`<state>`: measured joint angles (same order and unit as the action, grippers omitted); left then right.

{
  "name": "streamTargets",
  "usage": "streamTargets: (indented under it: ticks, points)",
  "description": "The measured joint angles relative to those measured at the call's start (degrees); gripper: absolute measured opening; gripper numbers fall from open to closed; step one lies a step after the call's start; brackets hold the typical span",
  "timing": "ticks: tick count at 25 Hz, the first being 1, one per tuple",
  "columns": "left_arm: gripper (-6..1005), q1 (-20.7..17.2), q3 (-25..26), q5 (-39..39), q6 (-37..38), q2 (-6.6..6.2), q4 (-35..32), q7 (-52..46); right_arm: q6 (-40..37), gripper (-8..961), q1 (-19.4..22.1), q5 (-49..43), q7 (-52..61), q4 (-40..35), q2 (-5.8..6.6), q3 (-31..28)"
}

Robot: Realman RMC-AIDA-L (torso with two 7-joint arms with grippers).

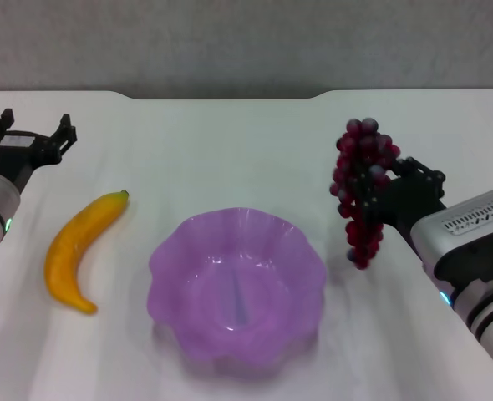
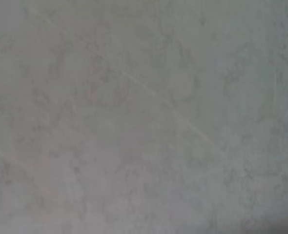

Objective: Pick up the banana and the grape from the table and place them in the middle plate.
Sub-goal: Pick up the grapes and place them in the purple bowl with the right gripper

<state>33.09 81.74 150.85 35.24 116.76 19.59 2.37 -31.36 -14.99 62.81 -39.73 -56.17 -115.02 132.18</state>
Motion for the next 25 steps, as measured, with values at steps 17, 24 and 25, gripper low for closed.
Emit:
streamTargets:
  ticks: [17,24,25]
  points:
    - [884,0.3,0.0,0.1,0.0,-0.01,0.0,0.0,7.8,379,2.2,-5.2,-9.9,-15.8,0.09,3.7]
    - [883,0.4,0.0,0.1,0.0,0.02,0.4,0.0,8.3,377,-1.3,-5.1,-8.5,-13.2,0.06,8.7]
    - [883,0.4,0.0,0.1,0.0,0.02,0.4,0.0,8.3,377,-1.6,-5.1,-7.7,-12.6,0.06,8.8]
